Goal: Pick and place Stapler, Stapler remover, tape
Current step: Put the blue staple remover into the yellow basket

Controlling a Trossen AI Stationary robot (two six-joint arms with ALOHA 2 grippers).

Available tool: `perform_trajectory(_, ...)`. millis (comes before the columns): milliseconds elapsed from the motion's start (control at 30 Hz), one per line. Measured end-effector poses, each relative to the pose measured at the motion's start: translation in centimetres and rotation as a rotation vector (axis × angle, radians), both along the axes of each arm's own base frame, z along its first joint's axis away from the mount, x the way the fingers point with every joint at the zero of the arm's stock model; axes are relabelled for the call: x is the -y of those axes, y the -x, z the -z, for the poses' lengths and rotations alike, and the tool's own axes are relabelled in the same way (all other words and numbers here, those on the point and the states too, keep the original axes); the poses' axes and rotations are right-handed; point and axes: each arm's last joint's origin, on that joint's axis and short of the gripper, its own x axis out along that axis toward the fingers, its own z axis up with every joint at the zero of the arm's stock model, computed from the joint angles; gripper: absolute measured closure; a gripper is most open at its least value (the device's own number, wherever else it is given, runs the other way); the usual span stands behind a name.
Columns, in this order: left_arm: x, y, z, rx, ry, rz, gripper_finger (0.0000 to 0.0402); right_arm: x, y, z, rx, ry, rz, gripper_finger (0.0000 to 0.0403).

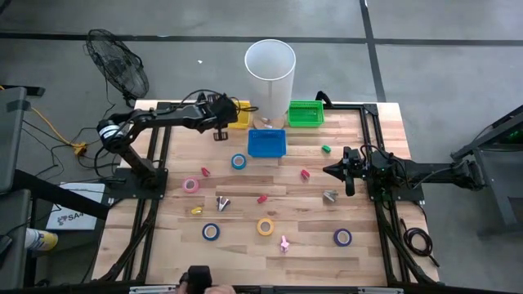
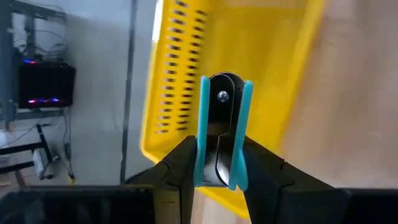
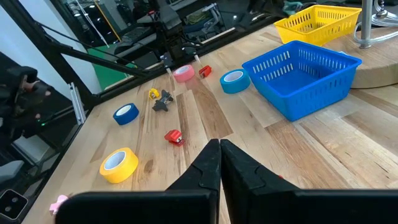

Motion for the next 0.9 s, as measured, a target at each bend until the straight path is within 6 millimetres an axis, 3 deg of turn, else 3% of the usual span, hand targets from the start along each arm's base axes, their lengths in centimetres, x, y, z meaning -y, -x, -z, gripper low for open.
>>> perform_trajectory(233,-1.3,0.3,1.0,-0.007,0.012,-0.026,0.0300,0.0,0.0,0.0,0.000,0.000,0.000,0.0403)
perform_trajectory(600,-1.4,0.3,1.3,0.006,0.040,-0.014,0.0296,0.0,0.0,0.0,0.000,0.000,0.000,0.0403)
perform_trajectory(900,-1.5,0.3,1.3,0.007,0.030,-0.036,0.0220,0.0,0.0,0.0,0.000,0.000,0.000,0.0403)
